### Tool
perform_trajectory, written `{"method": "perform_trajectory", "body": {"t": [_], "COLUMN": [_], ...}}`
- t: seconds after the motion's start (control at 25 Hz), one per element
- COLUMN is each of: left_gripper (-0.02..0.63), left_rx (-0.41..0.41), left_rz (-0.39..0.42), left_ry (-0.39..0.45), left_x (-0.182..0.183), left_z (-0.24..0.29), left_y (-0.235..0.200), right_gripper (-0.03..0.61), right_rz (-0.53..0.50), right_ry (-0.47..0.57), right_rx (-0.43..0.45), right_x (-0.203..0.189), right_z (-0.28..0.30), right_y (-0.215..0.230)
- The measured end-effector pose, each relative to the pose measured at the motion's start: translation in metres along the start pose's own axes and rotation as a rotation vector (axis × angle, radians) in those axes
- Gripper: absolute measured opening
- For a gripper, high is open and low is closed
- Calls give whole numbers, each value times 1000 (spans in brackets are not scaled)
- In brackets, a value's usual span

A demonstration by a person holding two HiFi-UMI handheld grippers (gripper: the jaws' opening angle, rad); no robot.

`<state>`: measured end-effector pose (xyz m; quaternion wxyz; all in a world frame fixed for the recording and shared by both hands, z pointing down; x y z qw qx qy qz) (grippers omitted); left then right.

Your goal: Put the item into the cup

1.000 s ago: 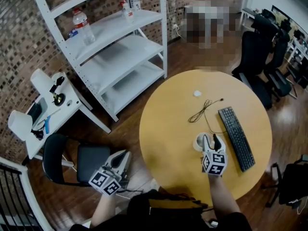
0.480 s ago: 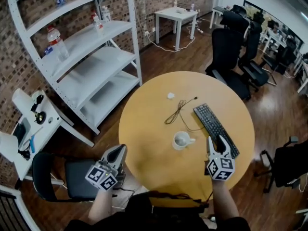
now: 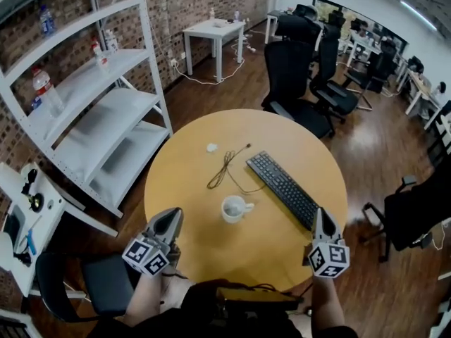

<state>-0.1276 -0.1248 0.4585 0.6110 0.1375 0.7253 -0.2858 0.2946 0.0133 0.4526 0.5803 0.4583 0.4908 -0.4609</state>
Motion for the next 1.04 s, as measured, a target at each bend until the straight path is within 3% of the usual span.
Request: {"method": "perform_trajectory", "body": {"t": [0.36, 1.04], "left_gripper": [11, 11], "left_rx": [-42, 43], "left_rz": [7, 23], "left_ry": [-18, -33], "left_x": [-1, -3], "left_z": [20, -7], "left_y": [9, -2], "right_gripper": [9, 9], "right_rz": [53, 48], "right_ry": [-8, -31], "right_rx": [-43, 43], "right_x": [-12, -19], "right_z": [-28, -8], "right_y": [23, 6]}}
Point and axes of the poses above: the fingertips, and each gripper's own axes: z forward along the fingers, y to its right, x out of its top, the point moved 6 cm from there along -z, backward along the fingers, and after that the axes turned 1 degree about x, right-handed, at the moved point
